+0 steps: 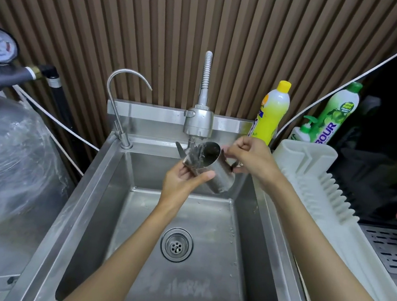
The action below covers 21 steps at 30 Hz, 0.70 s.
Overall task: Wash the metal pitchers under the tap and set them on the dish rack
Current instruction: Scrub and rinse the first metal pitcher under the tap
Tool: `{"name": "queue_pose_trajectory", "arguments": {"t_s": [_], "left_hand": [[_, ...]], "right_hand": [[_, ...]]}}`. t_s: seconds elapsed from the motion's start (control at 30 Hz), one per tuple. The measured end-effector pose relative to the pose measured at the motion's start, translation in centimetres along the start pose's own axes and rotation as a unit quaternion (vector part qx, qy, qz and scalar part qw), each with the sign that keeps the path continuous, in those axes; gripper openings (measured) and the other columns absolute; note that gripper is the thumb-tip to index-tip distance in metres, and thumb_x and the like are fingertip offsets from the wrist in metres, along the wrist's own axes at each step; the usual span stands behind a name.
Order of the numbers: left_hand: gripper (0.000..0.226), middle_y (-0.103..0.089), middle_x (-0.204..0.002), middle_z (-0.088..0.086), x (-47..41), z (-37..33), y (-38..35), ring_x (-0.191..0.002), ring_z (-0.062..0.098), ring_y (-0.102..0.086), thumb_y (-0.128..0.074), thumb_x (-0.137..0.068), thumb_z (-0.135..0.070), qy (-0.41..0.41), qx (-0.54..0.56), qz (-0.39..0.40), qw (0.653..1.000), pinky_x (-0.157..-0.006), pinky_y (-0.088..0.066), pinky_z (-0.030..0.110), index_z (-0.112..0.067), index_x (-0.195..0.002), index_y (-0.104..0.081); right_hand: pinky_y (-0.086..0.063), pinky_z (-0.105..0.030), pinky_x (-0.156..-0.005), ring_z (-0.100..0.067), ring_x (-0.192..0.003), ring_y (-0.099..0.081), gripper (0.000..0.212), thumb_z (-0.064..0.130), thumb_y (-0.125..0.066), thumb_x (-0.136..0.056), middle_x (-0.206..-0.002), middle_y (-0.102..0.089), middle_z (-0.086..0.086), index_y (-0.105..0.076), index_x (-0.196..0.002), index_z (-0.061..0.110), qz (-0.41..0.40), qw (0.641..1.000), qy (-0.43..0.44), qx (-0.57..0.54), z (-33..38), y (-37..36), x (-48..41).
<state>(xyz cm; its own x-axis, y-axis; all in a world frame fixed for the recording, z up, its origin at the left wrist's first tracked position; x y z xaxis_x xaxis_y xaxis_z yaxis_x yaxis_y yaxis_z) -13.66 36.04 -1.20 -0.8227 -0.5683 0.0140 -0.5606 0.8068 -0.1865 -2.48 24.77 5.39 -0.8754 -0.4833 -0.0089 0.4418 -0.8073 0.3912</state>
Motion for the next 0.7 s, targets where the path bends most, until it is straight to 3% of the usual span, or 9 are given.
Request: {"name": "queue_pose_trajectory", "arguments": {"t_s": [0.1,0.23,0.3,0.37,0.47,0.5,0.6,0.7], "left_hand": [[0.049,-0.067,-0.095,-0.002,-1.0,-0.3,-0.6,-0.085,0.003,-0.066,-0.072,-0.069,0.011,0.005,0.028,0.002,1.000,-0.073,-0.050,0.009,-0.009,-0.110,-0.056],[0.065,-0.064,-0.112,0.003,-1.8,-1.0,-0.1,-0.104,0.012,-0.060,-0.075,-0.064,0.012,-0.034,0.001,-0.047,0.998,-0.091,-0.046,0.014,-0.006,-0.122,-0.052],[0.075,-0.060,-0.121,0.003,-1.4,-1.7,0.4,-0.109,0.009,-0.056,-0.078,-0.062,0.008,-0.075,-0.048,-0.074,0.993,-0.094,-0.041,0.007,-0.006,-0.129,-0.049],[0.076,-0.059,-0.120,0.001,-0.7,-2.7,1.0,-0.104,0.003,-0.054,-0.081,-0.061,0.002,-0.128,-0.125,-0.100,0.979,-0.086,-0.036,-0.003,-0.008,-0.129,-0.049],[0.078,-0.058,-0.125,0.005,-0.3,-3.6,1.8,-0.111,0.015,-0.056,-0.085,-0.060,-0.009,-0.210,-0.227,-0.086,0.947,-0.089,-0.044,0.007,-0.009,-0.130,-0.050],[0.078,-0.058,-0.126,0.004,-0.1,-3.8,2.1,-0.114,0.014,-0.056,-0.086,-0.060,-0.013,-0.226,-0.254,-0.075,0.937,-0.094,-0.044,0.010,-0.010,-0.130,-0.050],[0.076,-0.058,-0.118,-0.008,0.1,-4.2,2.6,-0.107,-0.002,-0.051,-0.086,-0.060,-0.027,-0.229,-0.302,-0.072,0.922,-0.093,-0.034,0.000,-0.014,-0.128,-0.054],[0.074,-0.064,-0.109,-0.008,0.1,-3.5,3.2,-0.099,0.002,-0.056,-0.084,-0.057,-0.044,-0.159,-0.297,-0.090,0.937,-0.090,-0.040,0.009,-0.017,-0.122,-0.060]], "right_hand": [[-0.051,-0.037,-0.069,-0.008,-0.073,-0.063,0.025,0.004,-0.058,-0.084,-0.097,-0.073,-0.004,-0.044,-0.065,0.014,-0.001,0.998,0.030,-0.049,0.7,-0.1,-0.3],[-0.051,-0.036,-0.078,-0.015,-0.076,-0.059,0.028,-0.004,-0.050,-0.087,-0.096,-0.070,0.001,-0.043,-0.065,0.012,0.048,0.979,0.015,-0.199,-0.1,-1.4,-1.0],[-0.053,-0.032,-0.076,-0.013,-0.076,-0.062,0.028,-0.007,-0.044,-0.087,-0.094,-0.071,-0.001,-0.042,-0.065,0.011,0.087,0.947,-0.011,-0.310,-0.8,-2.5,-1.3],[-0.055,-0.027,-0.067,-0.010,-0.079,-0.063,0.028,-0.008,-0.040,-0.087,-0.084,-0.073,0.000,-0.042,-0.066,0.011,0.126,0.906,-0.048,-0.402,-1.6,-3.9,-1.4],[-0.055,-0.027,-0.060,-0.015,-0.078,-0.052,0.027,-0.005,-0.037,-0.087,-0.073,-0.063,0.000,-0.044,-0.067,0.012,0.150,0.867,-0.083,-0.467,-2.7,-5.8,-1.2],[-0.055,-0.027,-0.058,-0.016,-0.077,-0.050,0.027,-0.003,-0.037,-0.087,-0.074,-0.058,-0.002,-0.045,-0.067,0.013,0.148,0.866,-0.089,-0.470,-3.0,-6.3,-1.0],[-0.057,-0.030,-0.058,-0.018,-0.076,-0.054,0.024,0.003,-0.039,-0.088,-0.076,-0.054,-0.004,-0.045,-0.068,0.013,0.134,0.897,-0.102,-0.409,-3.4,-6.5,-0.6],[-0.058,-0.034,-0.060,-0.019,-0.071,-0.060,0.015,0.009,-0.042,-0.089,-0.073,-0.062,-0.004,-0.051,-0.078,0.012,0.133,0.942,-0.121,-0.282,-3.6,-5.9,-0.4]]}}
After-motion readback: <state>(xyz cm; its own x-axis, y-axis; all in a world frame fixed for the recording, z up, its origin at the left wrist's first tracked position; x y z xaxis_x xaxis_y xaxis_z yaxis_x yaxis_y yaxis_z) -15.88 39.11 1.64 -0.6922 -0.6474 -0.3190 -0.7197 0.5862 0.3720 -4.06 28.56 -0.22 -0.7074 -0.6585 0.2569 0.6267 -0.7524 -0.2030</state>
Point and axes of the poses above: each hand's wrist, its own x-axis away from the middle knuckle, its own y-axis out of the back of the hand, z = x × y, the point moved 4 cm from there along -x, towards the middle knuckle
